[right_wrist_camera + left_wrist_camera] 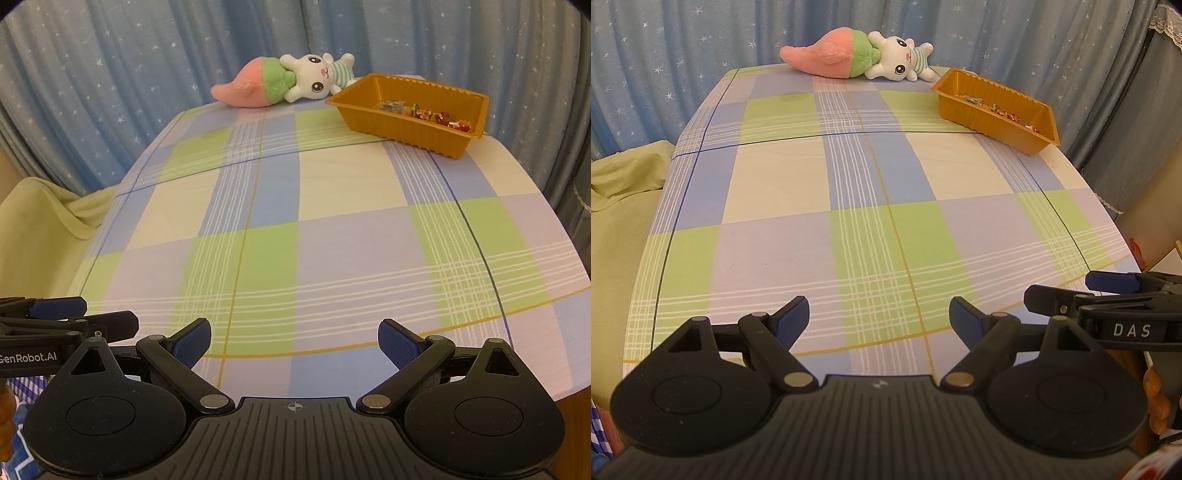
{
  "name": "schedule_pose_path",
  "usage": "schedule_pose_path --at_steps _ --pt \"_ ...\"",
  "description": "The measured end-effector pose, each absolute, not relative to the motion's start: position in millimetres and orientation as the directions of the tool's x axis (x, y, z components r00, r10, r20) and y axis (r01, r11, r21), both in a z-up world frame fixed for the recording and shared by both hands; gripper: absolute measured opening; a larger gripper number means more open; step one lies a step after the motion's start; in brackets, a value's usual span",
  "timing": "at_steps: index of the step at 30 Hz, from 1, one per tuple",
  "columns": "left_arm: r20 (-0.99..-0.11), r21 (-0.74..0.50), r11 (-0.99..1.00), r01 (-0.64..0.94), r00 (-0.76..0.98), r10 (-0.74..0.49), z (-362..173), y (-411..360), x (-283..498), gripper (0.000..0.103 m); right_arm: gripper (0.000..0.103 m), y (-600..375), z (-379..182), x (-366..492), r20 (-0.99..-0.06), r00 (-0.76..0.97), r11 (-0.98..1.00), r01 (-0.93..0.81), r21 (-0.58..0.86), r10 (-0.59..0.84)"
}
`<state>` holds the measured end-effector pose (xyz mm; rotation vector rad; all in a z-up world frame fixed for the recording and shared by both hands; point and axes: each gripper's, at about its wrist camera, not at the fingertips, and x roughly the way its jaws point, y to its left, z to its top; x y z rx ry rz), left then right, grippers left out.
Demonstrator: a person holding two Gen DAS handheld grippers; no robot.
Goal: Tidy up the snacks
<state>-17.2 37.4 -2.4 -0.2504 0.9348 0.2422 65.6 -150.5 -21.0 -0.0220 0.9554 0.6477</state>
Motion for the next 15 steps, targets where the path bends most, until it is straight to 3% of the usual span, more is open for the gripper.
schedule_pose_path --at_steps 15 --pt "-0.813 -0.107 0.944 -0.311 0.574 0.097 -2.1 37.1 -22.7 0.082 0.097 -150.0 -21.1 60.6 -0.762 0.406 0.813 -0.521 0.260 0.504"
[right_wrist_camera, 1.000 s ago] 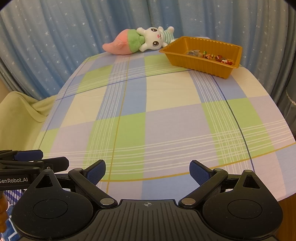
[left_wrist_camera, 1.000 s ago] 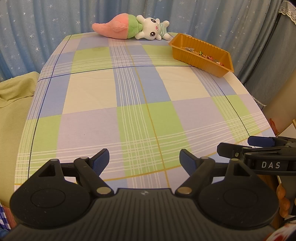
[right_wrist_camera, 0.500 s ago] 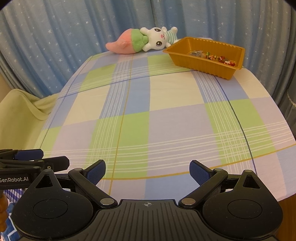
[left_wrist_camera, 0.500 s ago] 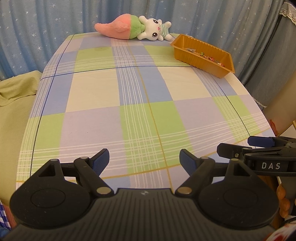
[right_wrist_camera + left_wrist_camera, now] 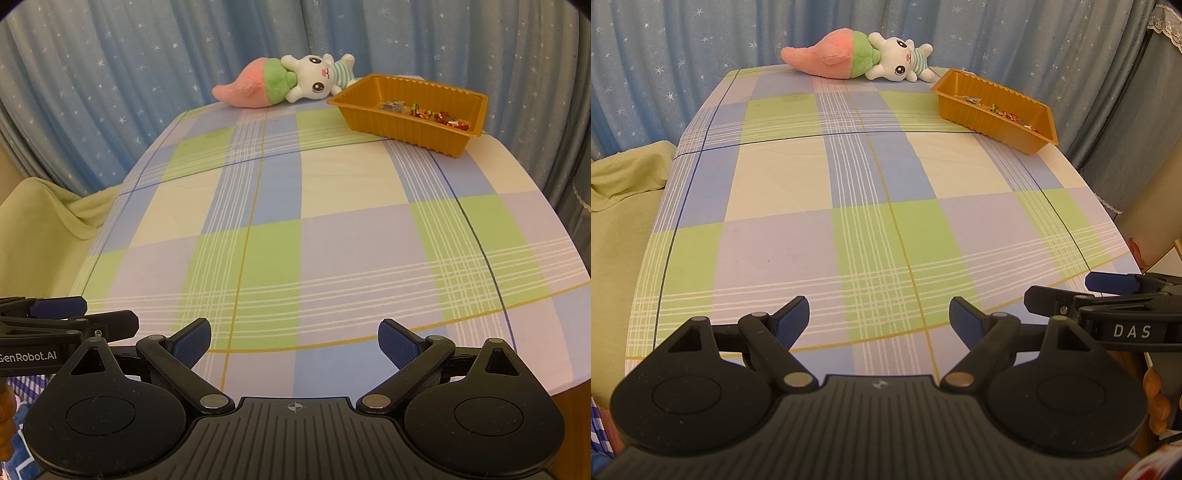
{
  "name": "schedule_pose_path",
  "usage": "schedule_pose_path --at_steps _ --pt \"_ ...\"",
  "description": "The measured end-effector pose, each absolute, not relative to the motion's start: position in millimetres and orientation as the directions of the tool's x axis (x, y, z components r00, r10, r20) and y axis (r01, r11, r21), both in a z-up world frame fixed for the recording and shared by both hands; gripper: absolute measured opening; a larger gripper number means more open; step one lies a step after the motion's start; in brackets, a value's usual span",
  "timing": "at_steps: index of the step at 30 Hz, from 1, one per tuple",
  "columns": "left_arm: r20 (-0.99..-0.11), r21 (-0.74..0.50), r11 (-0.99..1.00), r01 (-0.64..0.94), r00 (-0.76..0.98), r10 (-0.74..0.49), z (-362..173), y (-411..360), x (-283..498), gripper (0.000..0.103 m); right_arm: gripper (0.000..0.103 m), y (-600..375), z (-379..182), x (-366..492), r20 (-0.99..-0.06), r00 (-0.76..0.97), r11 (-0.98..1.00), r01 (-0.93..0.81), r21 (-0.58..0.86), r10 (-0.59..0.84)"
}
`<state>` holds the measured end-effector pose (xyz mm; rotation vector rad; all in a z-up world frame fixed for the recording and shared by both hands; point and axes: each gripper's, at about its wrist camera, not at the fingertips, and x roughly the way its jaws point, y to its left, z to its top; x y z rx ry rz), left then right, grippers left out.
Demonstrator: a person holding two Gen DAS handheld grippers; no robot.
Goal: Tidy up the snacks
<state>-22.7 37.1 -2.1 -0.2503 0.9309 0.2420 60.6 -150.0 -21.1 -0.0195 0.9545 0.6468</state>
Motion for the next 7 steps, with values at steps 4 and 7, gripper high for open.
schedule_pose_path --at_steps 4,7 --pt "-0.812 -0.109 0.941 -0.321 0.574 0.102 -1.5 37.1 -25.6 0.082 0.097 -149.9 -21.2 59.6 -0.761 0.405 0.810 -0.526 0.259 0.507" --pt "-0.814 -0.112 0.936 -0.334 0.571 0.106 -1.1 37.9 -25.6 0.084 0.097 -148.9 -20.7 58.2 -0.761 0.401 0.805 -0.534 0.259 0.511"
